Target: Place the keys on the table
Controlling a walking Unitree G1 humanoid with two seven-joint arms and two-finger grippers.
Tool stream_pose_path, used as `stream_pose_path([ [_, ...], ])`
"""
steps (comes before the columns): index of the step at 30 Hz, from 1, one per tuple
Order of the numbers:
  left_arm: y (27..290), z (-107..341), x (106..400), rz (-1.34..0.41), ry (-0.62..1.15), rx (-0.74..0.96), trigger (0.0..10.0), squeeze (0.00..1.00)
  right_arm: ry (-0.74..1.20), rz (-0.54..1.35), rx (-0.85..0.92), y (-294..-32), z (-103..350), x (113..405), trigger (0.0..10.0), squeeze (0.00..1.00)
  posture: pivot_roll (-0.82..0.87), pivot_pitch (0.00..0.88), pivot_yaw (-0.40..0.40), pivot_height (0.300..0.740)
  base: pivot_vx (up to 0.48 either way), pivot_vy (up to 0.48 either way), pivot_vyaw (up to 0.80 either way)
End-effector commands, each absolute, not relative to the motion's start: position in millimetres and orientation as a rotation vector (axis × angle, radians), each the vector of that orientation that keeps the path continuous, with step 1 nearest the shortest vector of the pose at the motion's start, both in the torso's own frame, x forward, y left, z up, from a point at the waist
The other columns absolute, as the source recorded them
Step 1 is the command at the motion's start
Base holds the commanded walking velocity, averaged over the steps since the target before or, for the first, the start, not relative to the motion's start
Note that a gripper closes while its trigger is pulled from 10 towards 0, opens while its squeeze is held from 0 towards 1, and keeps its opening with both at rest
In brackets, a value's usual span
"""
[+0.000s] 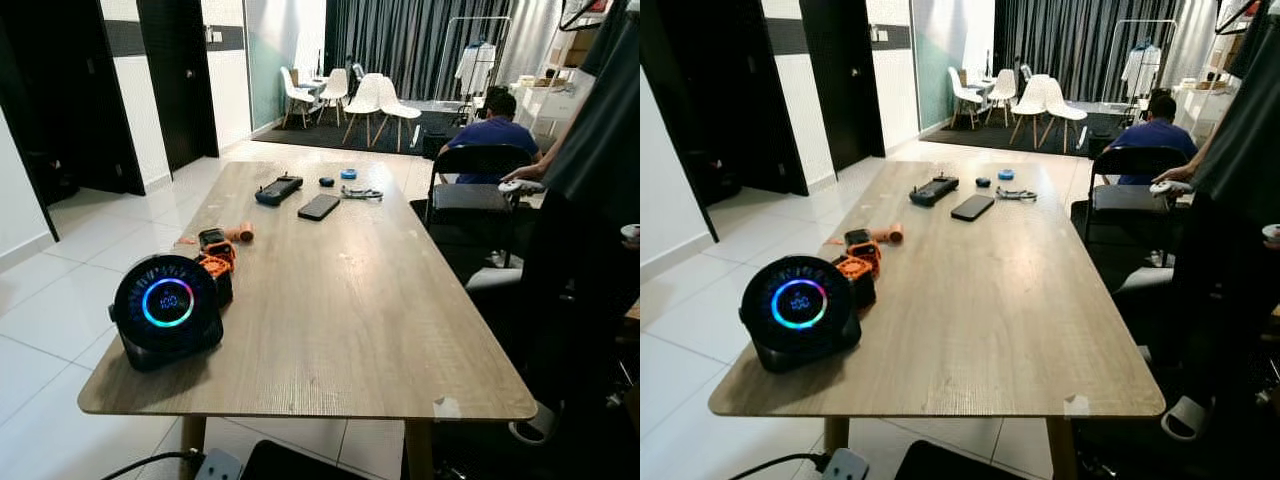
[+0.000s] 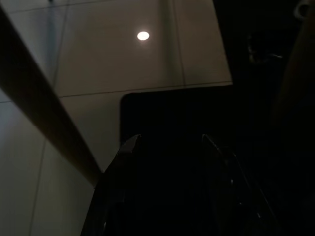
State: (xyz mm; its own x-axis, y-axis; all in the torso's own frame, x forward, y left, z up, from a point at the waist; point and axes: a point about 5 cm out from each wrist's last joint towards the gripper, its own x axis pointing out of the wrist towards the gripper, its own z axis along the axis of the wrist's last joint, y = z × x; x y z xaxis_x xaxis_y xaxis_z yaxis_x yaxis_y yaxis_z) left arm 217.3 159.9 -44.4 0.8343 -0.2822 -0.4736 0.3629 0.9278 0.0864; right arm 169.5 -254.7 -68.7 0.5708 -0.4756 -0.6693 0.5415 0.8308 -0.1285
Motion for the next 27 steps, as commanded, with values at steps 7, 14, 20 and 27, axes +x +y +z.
stream_pose_path([
  [7, 171.4, -49.1, 210.8, -0.276, 0.502, 0.152, 10.0, 0.00, 0.779, -0.464, 0.040, -241.3, -73.9, 167.9, 10.0, 0.00, -0.02, 0.014, 0.037, 0.740, 0.000, 0.000, 0.00],
  [14, 189.4, -51.6, 209.6, -0.139, 0.546, 0.059, 10.0, 0.00, 0.796, -0.376, 0.054, -230.4, -79.4, 161.8, 10.0, 0.00, -0.01, 0.013, 0.030, 0.740, 0.000, 0.000, 0.00],
  [20, 187.4, -51.2, 210.4, -0.166, 0.544, 0.089, 10.0, 0.00, 0.803, -0.374, 0.083, -227.8, -81.5, 158.3, 10.0, 0.00, -0.01, 0.001, 0.032, 0.740, 0.000, 0.000, 0.00],
  [27, 185.9, -51.6, 210.4, -0.182, 0.546, 0.119, 10.0, 0.00, 0.797, -0.371, 0.064, -226.6, -81.4, 158.4, 10.0, 0.00, -0.01, 0.000, 0.036, 0.740, 0.000, 0.000, 0.00],
])
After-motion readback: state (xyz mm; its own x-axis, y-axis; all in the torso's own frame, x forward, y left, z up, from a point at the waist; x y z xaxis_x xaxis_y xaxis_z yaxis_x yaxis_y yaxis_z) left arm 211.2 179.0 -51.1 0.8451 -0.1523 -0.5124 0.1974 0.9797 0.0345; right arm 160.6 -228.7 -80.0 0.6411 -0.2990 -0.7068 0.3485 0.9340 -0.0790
